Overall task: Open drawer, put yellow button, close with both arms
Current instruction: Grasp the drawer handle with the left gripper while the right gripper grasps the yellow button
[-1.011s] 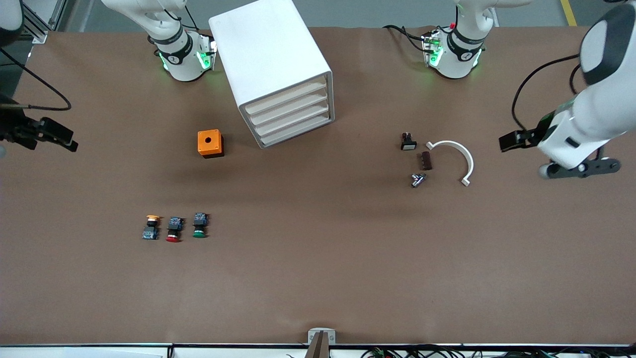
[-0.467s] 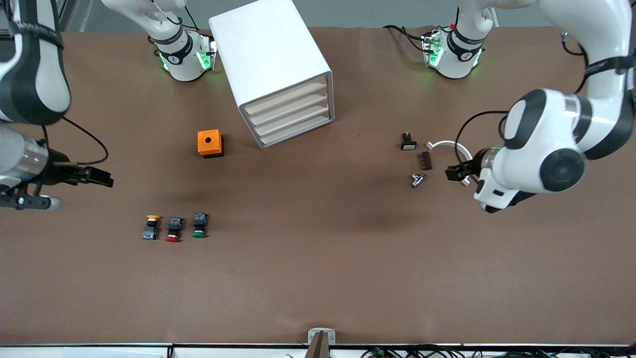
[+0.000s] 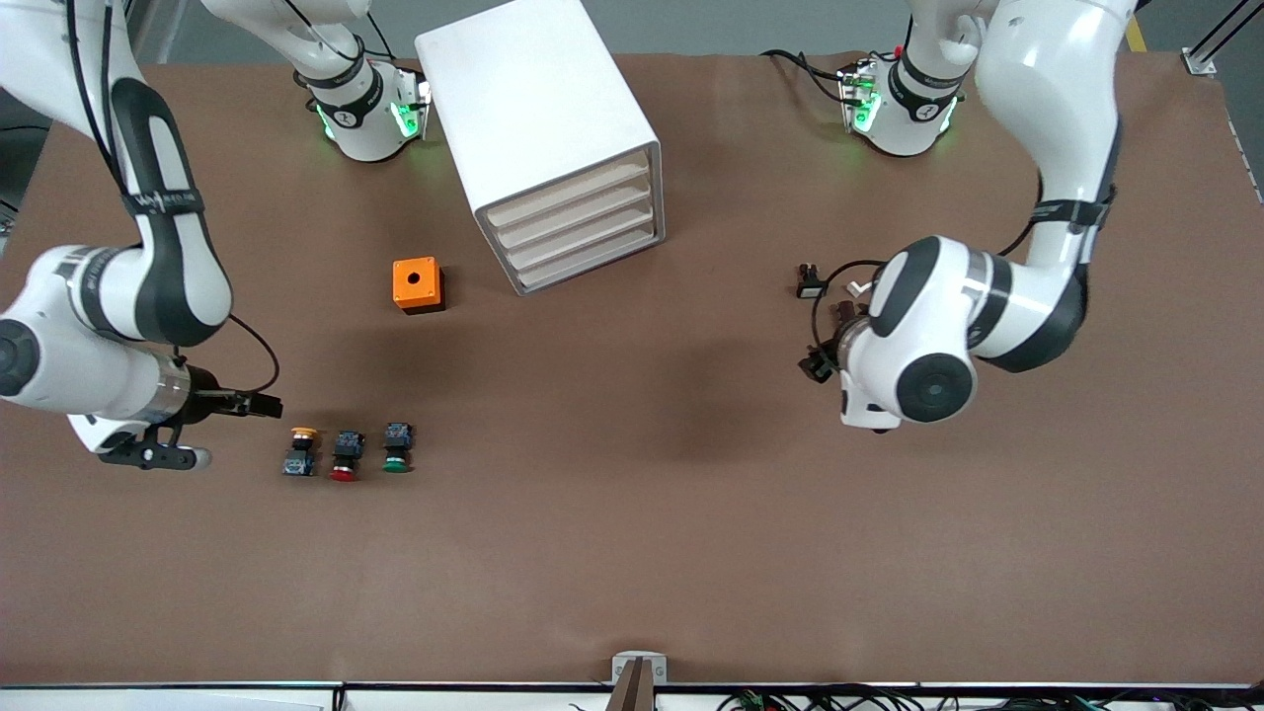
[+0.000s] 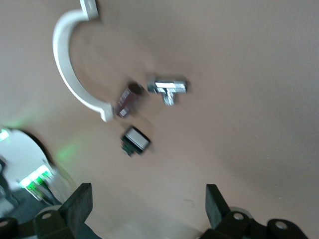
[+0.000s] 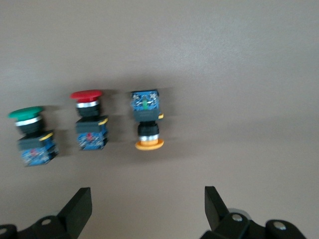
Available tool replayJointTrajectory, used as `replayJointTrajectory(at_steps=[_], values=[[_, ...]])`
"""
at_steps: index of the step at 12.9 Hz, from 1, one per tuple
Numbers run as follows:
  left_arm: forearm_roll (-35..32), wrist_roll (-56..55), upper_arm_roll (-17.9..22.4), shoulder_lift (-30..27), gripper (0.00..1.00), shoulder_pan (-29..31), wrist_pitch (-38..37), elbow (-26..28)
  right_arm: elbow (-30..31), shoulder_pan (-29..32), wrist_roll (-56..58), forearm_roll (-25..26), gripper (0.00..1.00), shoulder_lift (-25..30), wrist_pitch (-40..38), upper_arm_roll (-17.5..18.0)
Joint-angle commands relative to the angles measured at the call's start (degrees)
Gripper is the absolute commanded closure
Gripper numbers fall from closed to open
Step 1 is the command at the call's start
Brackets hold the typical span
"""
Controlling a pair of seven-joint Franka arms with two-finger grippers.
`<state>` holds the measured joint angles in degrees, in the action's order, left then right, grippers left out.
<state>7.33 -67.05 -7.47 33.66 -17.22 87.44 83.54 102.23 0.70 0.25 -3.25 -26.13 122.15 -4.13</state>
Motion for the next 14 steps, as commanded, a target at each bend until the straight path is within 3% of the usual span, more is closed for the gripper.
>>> replayJointTrajectory(at_steps=[1,4,8,9,12,14], values=[[6.6,-10.7,0.3,1.9,0.00,-2.2,-0.2,-2.0,0.1,0.7,-0.5,-0.7,0.00,-4.4,6.6,0.4],[13.8,-25.9,0.3,2.5,0.00,-4.3,-0.2,-1.9,-0.1,0.9,-0.5,-0.9,0.00,-9.8,14.8,0.5],[22.8,-46.9,0.3,3.7,0.00,-6.6,-1.5,-1.5,-0.3,0.6,-0.2,-5.5,0.02,-11.8,17.1,0.5],[24.6,-50.2,0.3,4.1,0.00,-7.5,-2.7,-1.5,-0.4,0.5,-0.2,-5.5,0.07,-12.3,17.4,0.5],[32.4,-61.7,0.3,5.2,0.01,-7.9,-5.0,-1.3,-1.1,0.7,0.0,-5.5,0.46,-12.3,15.6,0.5],[40.4,-68.4,0.3,6.9,0.02,-7.7,-5.1,-1.5,-3.1,0.5,0.0,-5.5,0.65,-12.2,11.2,0.4]])
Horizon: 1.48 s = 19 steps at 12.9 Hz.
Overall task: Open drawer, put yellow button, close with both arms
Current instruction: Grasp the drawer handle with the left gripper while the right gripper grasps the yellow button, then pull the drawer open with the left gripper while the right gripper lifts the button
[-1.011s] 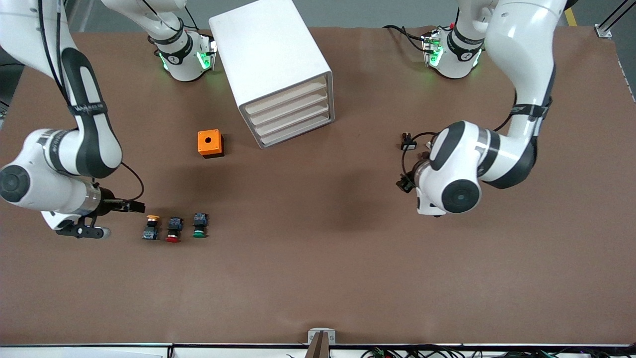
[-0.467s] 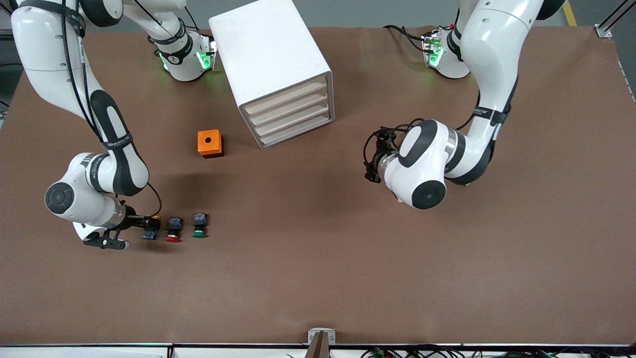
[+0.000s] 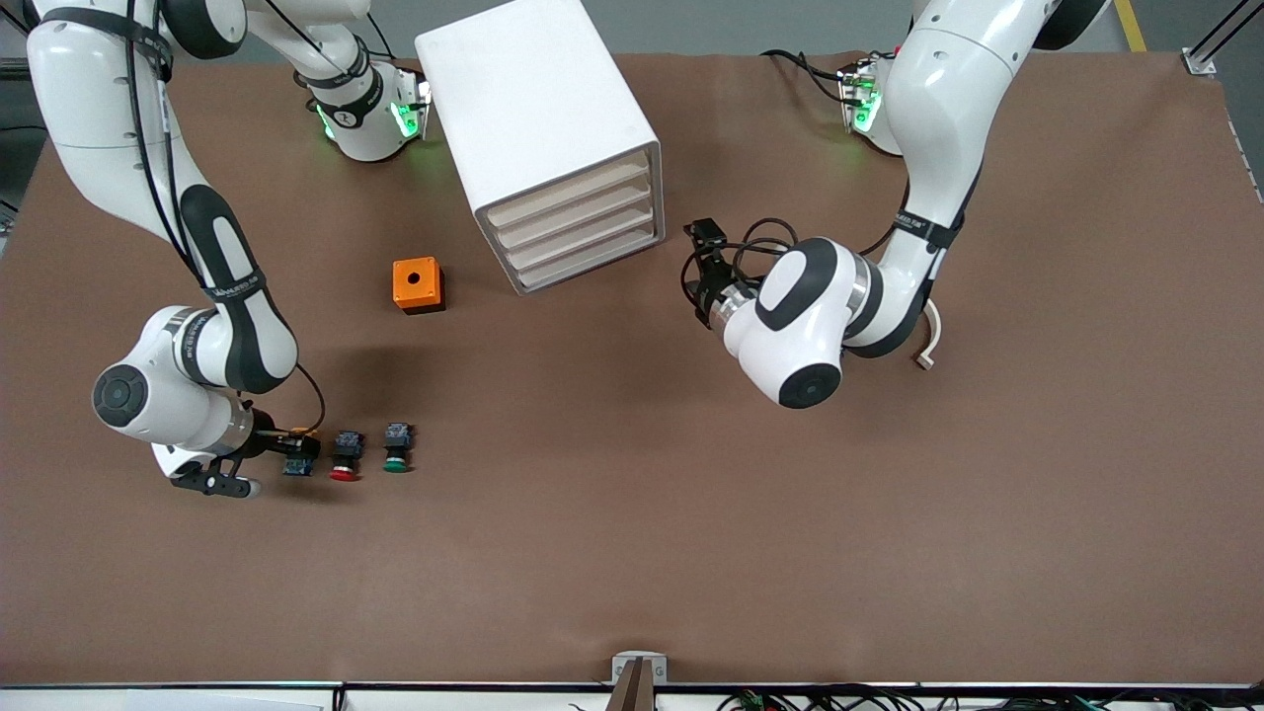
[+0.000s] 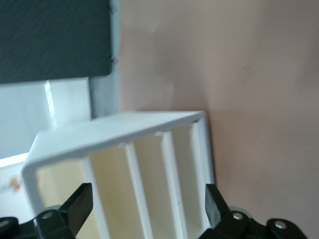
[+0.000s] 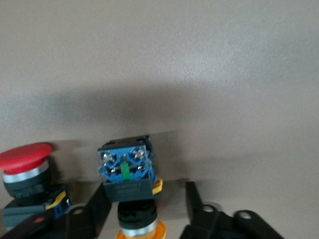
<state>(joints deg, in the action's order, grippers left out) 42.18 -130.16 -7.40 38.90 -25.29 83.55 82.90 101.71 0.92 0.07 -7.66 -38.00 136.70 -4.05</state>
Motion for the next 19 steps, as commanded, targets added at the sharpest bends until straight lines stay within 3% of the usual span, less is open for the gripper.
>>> replayJointTrajectory(at_steps=[1,3,4,12,16,17,19], values=[[7.7,-7.8,0.3,2.1,0.03,0.3,-1.1,-0.9,-3.0,0.7,0.5,-1.0,0.77,-0.2,-3.8,0.4],[10.4,-10.1,0.2,4.0,0.18,-0.1,-1.2,-1.0,-3.9,0.5,0.5,-0.8,0.97,-0.1,-5.6,0.4],[12.4,-10.2,0.2,4.3,0.21,-0.5,-1.2,-1.0,-5.0,0.3,0.5,-0.7,1.00,0.0,-7.0,0.4],[16.5,-11.6,0.1,4.6,0.34,-7.7,-1.6,-0.7,-6.5,0.5,3.0,-1.2,1.00,4.0,-16.1,0.3],[17.1,-12.0,-0.1,5.2,0.43,-10.9,-1.6,-0.8,-6.7,-1.2,-8.2,-1.2,1.00,8.1,-23.2,0.6],[18.4,-11.8,0.0,5.3,0.51,-11.5,-1.6,-0.8,-6.7,-1.8,-11.6,-1.2,1.00,9.5,-25.3,0.7],[18.9,-11.7,0.0,5.6,0.75,-11.4,-1.5,-0.9,-6.8,-2.5,-17.2,-1.2,1.00,12.1,-29.4,1.1]])
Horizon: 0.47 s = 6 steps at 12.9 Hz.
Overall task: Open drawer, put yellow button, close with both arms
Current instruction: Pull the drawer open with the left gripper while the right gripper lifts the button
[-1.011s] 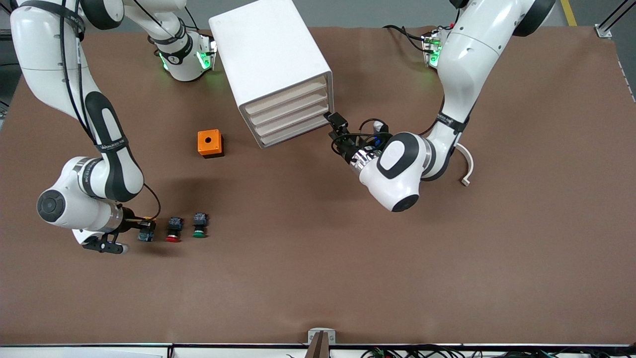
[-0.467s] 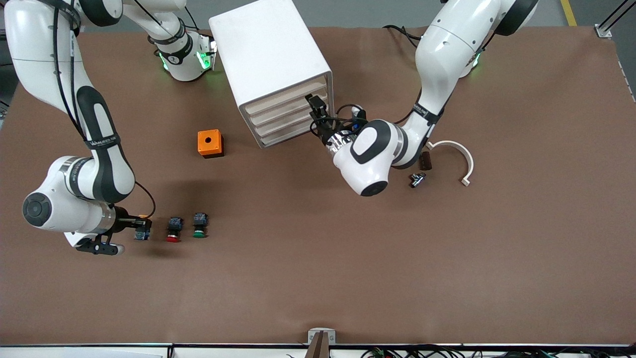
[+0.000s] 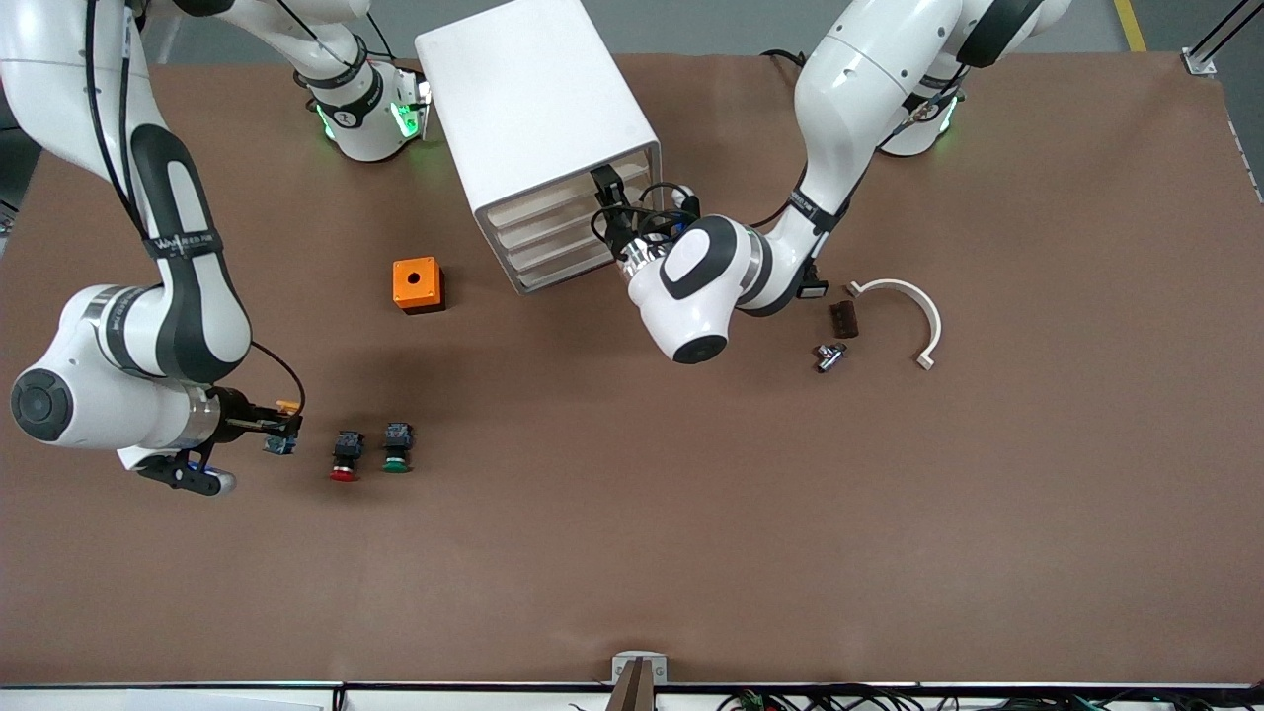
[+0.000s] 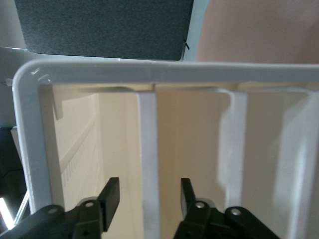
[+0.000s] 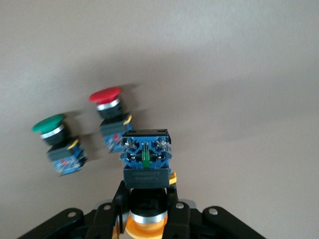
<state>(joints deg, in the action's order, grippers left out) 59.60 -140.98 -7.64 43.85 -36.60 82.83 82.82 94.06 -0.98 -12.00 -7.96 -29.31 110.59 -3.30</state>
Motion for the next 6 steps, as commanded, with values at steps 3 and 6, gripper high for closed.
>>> replayJointTrajectory(at_steps=[3,6], values=[[1.3,-1.1,0.3,0.4,1.00,1.3,-0.8,-0.9,-0.8,-1.2,-14.1,-1.0,1.00,6.0,-10.6,2.0],[1.1,-1.0,0.9,0.4,1.00,4.6,-0.7,-1.2,-1.1,-1.3,-24.8,-1.0,1.00,9.0,-15.7,5.1]])
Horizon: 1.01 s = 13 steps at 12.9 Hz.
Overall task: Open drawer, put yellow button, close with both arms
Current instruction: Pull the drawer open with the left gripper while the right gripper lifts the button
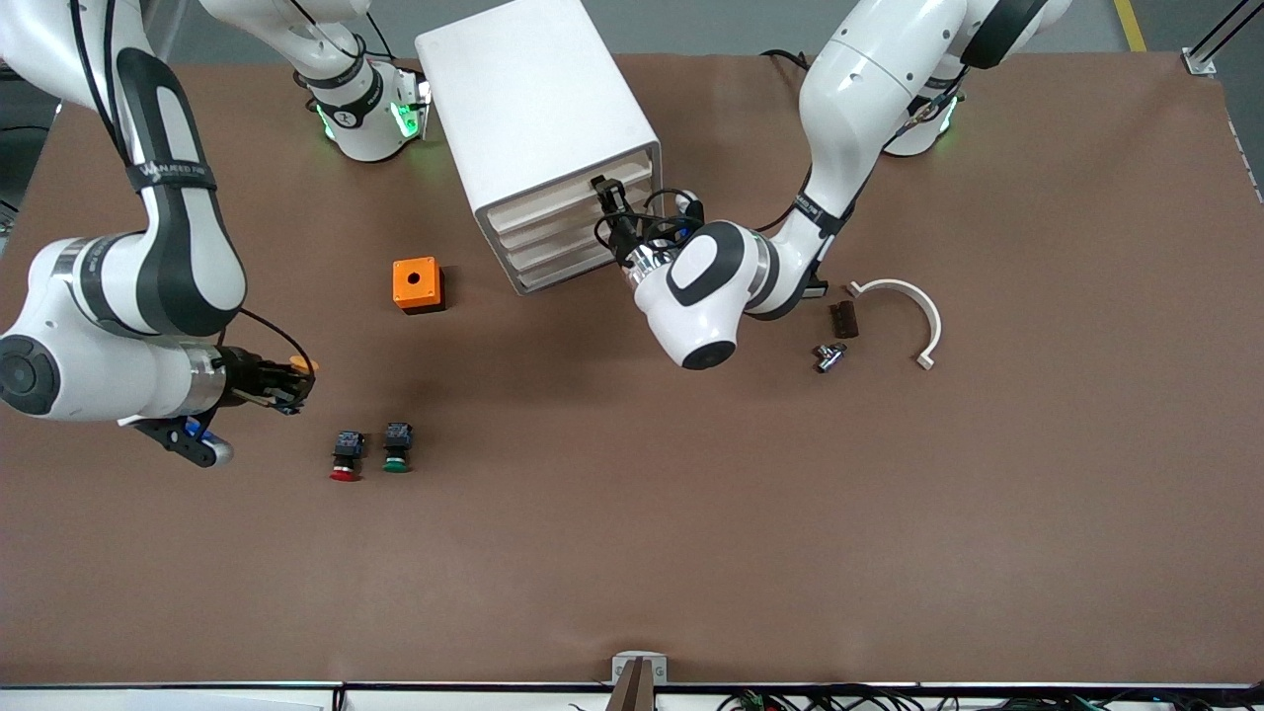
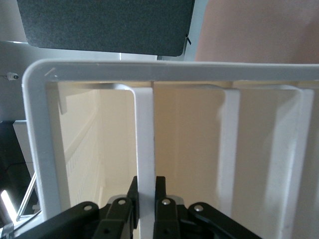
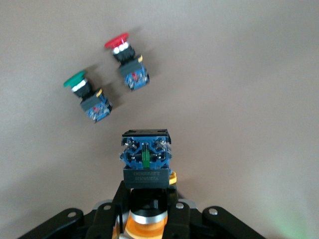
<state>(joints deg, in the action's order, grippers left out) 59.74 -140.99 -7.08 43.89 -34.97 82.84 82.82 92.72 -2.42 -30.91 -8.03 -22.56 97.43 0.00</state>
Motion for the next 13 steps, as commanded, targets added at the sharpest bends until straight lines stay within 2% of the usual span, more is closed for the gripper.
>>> replayJointTrajectory(at_steps=[1,3,6,7,9,11,12,13], values=[[0.9,-0.4,0.3,0.6,1.00,4.8,-0.7,-1.3,0.3,0.1,-7.4,-1.8,1.00,3.1,-4.4,2.0],[0.9,1.6,0.4,0.8,1.00,8.2,-0.3,-3.0,0.2,0.1,-10.0,-6.1,1.00,4.5,-7.6,1.9],[0.8,4.7,2.3,1.9,0.99,10.9,0.8,-5.2,0.2,-3.2,-20.1,-6.3,1.00,5.4,-9.7,2.1],[0.9,5.7,2.9,2.0,0.96,10.8,2.2,-5.3,0.2,-5.2,-25.2,-6.4,1.00,5.7,-9.6,2.2],[0.9,6.0,3.1,1.8,0.65,11.1,2.9,-5.4,-1.0,-9.1,-34.1,-7.3,1.00,5.8,-9.6,3.2],[0.3,6.3,3.3,0.9,0.20,12.2,2.4,-5.7,-2.5,-11.5,-42.7,-7.3,1.00,5.8,-9.6,5.1],[-0.8,6.3,3.3,0.6,0.08,12.8,1.6,-6.2,-3.5,-12.8,-47.3,-7.4,1.00,5.8,-9.5,6.1],[-2.7,6.3,3.3,-0.1,0.01,13.6,0.7,-6.8,-4.6,-14.2,-52.5,-7.4,1.00,5.8,-9.3,7.5]])
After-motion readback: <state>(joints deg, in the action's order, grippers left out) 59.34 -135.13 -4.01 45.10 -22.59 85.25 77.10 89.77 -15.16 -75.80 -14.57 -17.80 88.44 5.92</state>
